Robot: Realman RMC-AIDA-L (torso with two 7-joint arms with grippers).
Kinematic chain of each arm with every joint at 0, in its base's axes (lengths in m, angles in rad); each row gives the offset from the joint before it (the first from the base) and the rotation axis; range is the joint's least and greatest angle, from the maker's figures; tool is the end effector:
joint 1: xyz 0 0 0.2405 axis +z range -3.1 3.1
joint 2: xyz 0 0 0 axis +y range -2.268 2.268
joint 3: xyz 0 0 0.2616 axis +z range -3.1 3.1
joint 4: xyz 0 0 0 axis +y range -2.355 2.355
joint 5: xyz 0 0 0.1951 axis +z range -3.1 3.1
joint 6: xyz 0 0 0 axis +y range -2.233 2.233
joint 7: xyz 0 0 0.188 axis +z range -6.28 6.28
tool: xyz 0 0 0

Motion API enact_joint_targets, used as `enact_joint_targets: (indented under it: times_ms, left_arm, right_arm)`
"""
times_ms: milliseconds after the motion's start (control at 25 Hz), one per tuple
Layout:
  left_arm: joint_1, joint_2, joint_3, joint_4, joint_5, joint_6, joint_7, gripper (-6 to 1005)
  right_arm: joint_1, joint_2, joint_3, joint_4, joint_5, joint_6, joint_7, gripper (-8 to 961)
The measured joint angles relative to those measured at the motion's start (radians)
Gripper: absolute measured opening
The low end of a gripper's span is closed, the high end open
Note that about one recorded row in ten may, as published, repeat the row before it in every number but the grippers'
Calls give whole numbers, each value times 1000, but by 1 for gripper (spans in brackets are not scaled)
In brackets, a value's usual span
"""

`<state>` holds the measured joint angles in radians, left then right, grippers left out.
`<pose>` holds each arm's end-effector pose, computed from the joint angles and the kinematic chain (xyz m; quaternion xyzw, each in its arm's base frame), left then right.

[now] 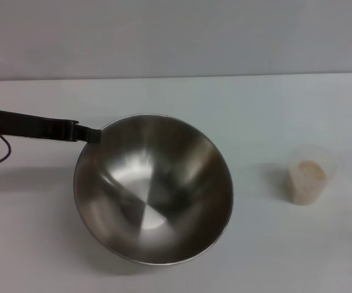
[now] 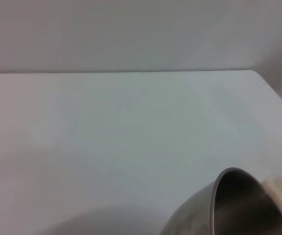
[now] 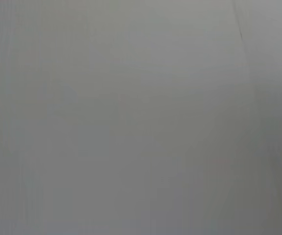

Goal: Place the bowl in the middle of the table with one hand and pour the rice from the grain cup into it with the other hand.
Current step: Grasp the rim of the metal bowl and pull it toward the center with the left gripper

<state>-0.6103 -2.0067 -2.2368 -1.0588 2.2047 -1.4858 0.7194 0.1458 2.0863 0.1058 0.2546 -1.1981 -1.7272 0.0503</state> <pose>-0.2178 0.3905 0.0106 -0.8601 -0.4733 -0.1086 0.1564 0.3738 0.2262 0.0604 -0.4724 0.2284 0.3213 0.7883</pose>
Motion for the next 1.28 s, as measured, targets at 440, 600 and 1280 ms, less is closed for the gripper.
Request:
enact_joint_targets:
  times_ms: [440,600,1280]
  left_arm:
    - [-42,37,-45,129,-31,-7,22,36]
    - [-91,81,-51,261,-98,-29,62,35]
    - [-131,121,-52,357,-131,-3,99,7]
  right_arm:
    - [4,0,-8,0,0,2,-2,825]
    - [13,0,-23,0,0,13,-2,826]
    - [25,0,-25,0,0,26,-3,826]
